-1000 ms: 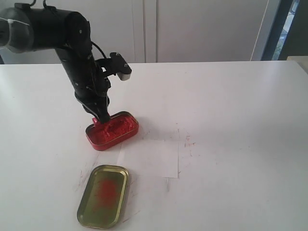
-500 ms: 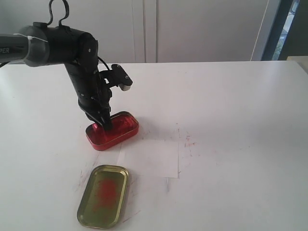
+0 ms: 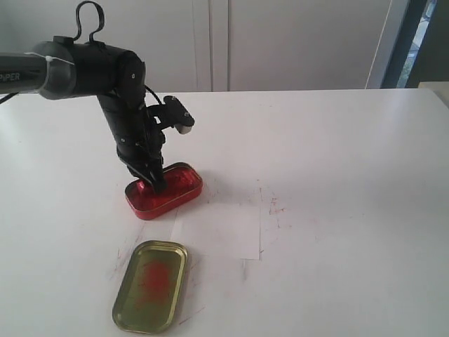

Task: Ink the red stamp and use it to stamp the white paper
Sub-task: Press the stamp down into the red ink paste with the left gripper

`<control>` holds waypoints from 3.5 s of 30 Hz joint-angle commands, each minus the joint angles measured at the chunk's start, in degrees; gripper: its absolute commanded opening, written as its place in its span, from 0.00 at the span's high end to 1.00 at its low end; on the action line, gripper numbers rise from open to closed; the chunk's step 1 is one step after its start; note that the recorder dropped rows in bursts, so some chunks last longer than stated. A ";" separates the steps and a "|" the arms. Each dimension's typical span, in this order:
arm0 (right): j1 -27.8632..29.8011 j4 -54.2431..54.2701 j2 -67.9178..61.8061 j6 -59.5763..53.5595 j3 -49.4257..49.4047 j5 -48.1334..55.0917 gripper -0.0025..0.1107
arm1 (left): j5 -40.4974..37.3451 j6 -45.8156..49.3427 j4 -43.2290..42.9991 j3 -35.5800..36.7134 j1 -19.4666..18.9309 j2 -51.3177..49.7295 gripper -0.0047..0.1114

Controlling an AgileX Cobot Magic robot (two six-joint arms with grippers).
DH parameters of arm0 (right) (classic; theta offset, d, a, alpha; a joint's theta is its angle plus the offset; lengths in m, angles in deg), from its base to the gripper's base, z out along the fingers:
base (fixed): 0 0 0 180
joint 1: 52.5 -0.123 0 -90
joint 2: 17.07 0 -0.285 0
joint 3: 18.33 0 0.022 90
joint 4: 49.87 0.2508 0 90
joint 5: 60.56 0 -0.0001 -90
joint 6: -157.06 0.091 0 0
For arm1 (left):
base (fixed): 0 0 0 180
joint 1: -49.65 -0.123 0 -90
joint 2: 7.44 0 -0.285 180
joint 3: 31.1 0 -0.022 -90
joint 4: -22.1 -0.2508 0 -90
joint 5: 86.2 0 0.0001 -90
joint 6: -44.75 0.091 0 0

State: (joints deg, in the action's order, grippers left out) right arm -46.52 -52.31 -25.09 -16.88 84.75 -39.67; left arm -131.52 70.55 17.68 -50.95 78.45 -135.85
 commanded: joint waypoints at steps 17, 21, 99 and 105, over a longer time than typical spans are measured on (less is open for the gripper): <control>-0.23 -0.12 0.24 0.27 -0.30 -0.84 0.98 | -2.87 -3.04 3.10 -7.69 2.57 -2.98 0.96; -0.23 -0.12 0.24 0.27 -0.30 -0.84 0.98 | -2.77 -3.56 3.10 -7.69 2.80 -3.77 0.96; -0.23 -0.12 0.24 0.27 -0.30 -0.84 0.98 | -1.53 -6.38 5.24 -7.44 -0.10 -8.79 0.96; -0.23 -0.12 0.24 0.27 -0.30 -0.84 0.98 | -2.53 -6.38 4.75 -7.72 -0.10 -5.59 0.96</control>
State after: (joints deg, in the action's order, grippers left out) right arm -46.52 -52.31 -25.09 -16.55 84.75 -39.67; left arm -132.02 64.49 24.61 -59.20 78.57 -142.53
